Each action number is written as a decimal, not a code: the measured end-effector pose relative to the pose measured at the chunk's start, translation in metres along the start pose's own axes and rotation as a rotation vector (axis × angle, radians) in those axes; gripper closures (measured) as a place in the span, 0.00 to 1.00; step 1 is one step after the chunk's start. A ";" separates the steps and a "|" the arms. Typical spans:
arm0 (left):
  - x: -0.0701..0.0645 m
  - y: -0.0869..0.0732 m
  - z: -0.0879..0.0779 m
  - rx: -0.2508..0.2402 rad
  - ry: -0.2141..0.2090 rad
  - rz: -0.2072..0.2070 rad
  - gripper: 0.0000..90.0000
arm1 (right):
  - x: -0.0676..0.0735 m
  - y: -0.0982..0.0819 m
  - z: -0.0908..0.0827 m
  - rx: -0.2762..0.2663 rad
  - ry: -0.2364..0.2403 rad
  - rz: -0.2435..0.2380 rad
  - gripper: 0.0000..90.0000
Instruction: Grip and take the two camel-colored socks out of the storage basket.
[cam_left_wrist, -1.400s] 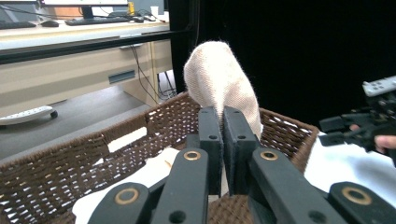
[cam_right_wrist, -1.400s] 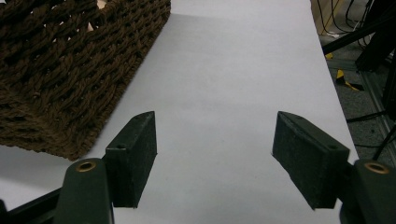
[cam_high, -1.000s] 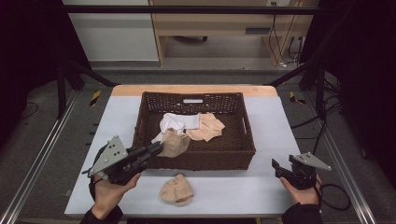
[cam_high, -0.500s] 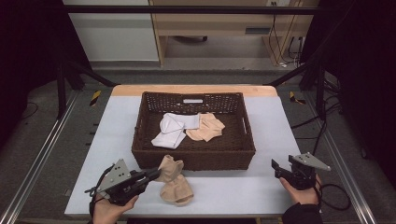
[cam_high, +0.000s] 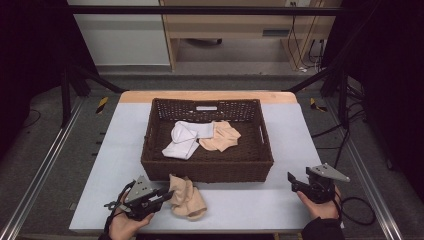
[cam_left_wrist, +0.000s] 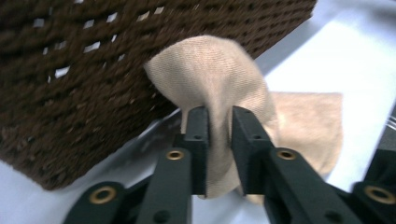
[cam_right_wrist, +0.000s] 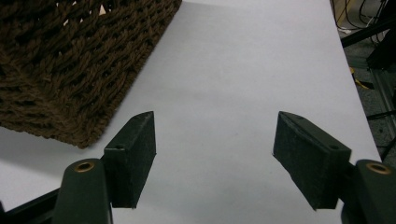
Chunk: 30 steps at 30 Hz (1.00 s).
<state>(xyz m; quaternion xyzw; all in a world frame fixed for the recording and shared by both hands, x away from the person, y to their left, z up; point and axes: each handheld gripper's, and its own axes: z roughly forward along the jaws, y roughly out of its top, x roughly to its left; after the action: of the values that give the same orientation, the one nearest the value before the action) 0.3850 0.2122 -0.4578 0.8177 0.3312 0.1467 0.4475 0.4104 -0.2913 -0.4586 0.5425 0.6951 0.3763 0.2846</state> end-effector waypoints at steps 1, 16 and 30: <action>0.001 -0.001 0.001 0.006 0.007 -0.003 0.78 | 0.000 0.000 0.001 0.000 -0.001 -0.007 0.33; 0.010 -0.002 -0.009 -0.042 0.055 -0.055 0.41 | -0.001 -0.002 0.001 0.007 -0.003 0.001 0.31; 0.040 -0.003 -0.048 -0.180 0.174 -0.128 0.38 | -0.003 -0.003 0.000 0.006 -0.005 0.009 0.30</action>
<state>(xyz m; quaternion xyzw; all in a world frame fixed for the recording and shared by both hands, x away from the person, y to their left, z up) 0.3878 0.2709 -0.4355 0.7357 0.4057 0.2170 0.4971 0.4097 -0.2943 -0.4611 0.5473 0.6930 0.3742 0.2831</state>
